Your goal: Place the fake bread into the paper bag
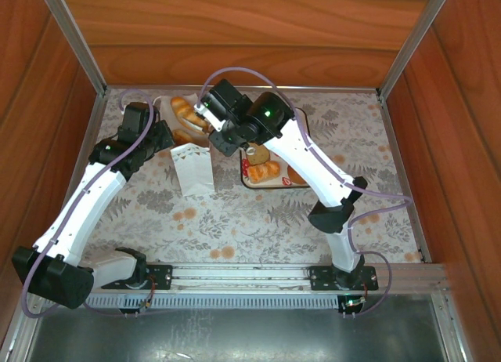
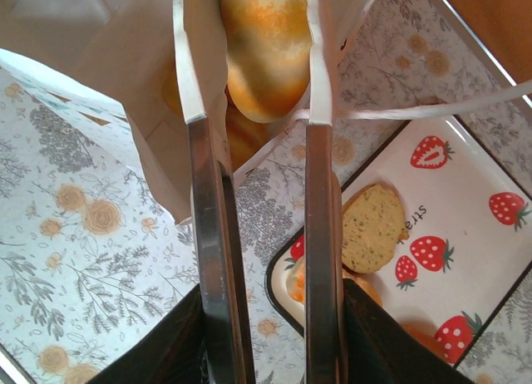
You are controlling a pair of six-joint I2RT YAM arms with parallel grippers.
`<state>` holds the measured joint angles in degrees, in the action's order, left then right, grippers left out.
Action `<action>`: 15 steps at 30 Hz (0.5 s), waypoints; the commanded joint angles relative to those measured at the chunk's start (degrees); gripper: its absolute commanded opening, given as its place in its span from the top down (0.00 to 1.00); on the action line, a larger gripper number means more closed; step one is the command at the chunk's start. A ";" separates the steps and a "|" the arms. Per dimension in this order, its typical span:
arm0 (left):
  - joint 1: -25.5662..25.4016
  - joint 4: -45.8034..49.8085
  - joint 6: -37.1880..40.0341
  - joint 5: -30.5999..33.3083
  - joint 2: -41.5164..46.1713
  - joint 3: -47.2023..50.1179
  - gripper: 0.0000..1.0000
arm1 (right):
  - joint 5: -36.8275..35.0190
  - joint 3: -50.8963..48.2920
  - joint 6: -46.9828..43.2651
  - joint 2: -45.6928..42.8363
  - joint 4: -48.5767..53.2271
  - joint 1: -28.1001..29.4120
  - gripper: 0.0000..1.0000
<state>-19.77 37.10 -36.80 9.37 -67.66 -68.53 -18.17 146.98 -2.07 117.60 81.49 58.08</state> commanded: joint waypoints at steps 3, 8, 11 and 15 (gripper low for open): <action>0.60 1.39 1.29 1.09 -0.33 -0.47 0.99 | -2.55 1.40 -1.36 1.54 0.42 0.54 0.60; 0.61 1.39 1.29 1.18 -0.28 -0.38 0.99 | -3.00 0.78 -1.36 0.79 -0.67 0.54 0.52; 0.65 1.37 1.29 1.09 -0.24 -0.46 0.99 | -3.10 0.86 -0.97 0.56 -0.94 0.54 0.50; 0.60 1.34 1.29 1.09 -0.05 -0.23 0.99 | -2.27 0.77 -0.31 0.11 -1.41 0.58 0.48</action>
<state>-19.77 37.10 -36.77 9.39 -67.66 -68.53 -19.70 146.98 -2.90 118.76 81.73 58.15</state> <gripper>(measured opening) 0.055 0.518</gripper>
